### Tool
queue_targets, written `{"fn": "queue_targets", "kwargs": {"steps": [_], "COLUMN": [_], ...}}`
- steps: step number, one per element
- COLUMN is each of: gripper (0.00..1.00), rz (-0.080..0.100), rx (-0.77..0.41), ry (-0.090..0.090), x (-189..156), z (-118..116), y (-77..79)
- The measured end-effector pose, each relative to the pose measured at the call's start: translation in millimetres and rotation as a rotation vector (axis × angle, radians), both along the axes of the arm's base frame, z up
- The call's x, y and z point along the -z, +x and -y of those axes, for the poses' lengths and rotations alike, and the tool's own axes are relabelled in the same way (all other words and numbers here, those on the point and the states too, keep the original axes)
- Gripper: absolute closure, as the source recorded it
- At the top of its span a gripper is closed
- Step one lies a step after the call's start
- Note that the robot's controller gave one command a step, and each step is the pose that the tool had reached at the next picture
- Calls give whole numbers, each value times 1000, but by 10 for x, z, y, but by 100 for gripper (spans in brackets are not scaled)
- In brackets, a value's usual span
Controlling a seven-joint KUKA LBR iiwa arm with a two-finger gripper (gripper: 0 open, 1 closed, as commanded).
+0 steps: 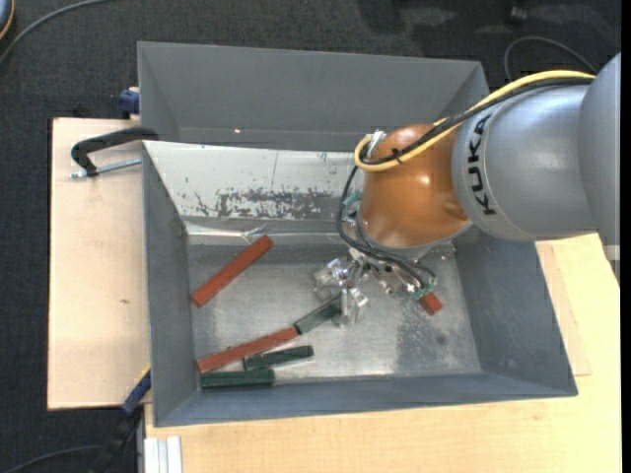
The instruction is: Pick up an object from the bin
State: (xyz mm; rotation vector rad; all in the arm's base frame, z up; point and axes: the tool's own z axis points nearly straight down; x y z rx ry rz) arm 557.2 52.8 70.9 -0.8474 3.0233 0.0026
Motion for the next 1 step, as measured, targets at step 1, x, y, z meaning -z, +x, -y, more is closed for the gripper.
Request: {"fn": "queue_targets", "kwargs": {"steps": [1], "gripper": [100], "rz": [14], "rx": [-12], "ry": [2], "x": [-1435], "z": [-306], "y": [175]}}
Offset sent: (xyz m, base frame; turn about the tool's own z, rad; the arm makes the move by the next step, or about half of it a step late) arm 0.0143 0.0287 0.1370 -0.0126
